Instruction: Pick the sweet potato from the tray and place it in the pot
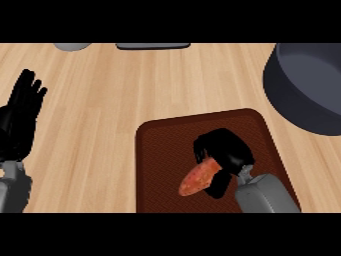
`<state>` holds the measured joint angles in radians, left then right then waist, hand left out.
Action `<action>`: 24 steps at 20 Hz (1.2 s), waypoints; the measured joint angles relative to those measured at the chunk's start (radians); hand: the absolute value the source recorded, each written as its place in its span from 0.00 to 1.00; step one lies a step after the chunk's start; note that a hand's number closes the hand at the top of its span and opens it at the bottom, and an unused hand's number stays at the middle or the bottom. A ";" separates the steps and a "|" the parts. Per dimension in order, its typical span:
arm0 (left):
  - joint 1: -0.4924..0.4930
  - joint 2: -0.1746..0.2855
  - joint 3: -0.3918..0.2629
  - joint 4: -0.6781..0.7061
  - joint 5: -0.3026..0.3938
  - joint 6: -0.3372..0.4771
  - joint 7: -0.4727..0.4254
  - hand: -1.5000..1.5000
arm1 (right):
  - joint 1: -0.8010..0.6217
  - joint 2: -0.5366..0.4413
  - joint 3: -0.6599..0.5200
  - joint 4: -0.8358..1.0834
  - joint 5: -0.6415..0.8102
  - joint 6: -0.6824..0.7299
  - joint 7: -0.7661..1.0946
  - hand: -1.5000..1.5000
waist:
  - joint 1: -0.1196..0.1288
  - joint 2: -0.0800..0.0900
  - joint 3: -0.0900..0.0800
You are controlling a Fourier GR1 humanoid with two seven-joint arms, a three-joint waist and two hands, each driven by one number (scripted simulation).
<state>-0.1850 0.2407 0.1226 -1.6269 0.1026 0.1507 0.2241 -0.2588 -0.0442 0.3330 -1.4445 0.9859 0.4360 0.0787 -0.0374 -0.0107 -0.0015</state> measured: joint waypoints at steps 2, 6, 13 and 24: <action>0.013 0.003 0.003 -0.013 0.006 -0.007 0.003 0.50 | 0.026 0.017 -0.021 -0.089 -0.009 -0.025 0.084 1.00 | 0.005 0.000 0.000; 0.012 -0.001 -0.003 -0.013 0.000 -0.006 0.002 0.50 | 0.027 0.034 -0.067 -0.253 -0.041 -0.144 0.218 1.00 | 0.007 0.000 0.001; 0.009 -0.006 -0.008 -0.007 -0.004 -0.010 -0.002 0.50 | -0.008 0.041 -0.165 -0.507 0.000 -0.282 0.388 1.00 | 0.018 0.004 0.001; -0.016 -0.020 -0.005 0.010 -0.010 -0.019 -0.012 0.50 | -0.132 -0.084 -0.507 -0.559 -0.159 -0.257 0.429 1.00 | 0.035 0.010 0.001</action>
<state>-0.2005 0.2203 0.1172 -1.6166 0.0925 0.1313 0.2122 -0.3904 -0.1286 -0.1740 -2.0038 0.8267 0.1794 0.5075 -0.0028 -0.0009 -0.0001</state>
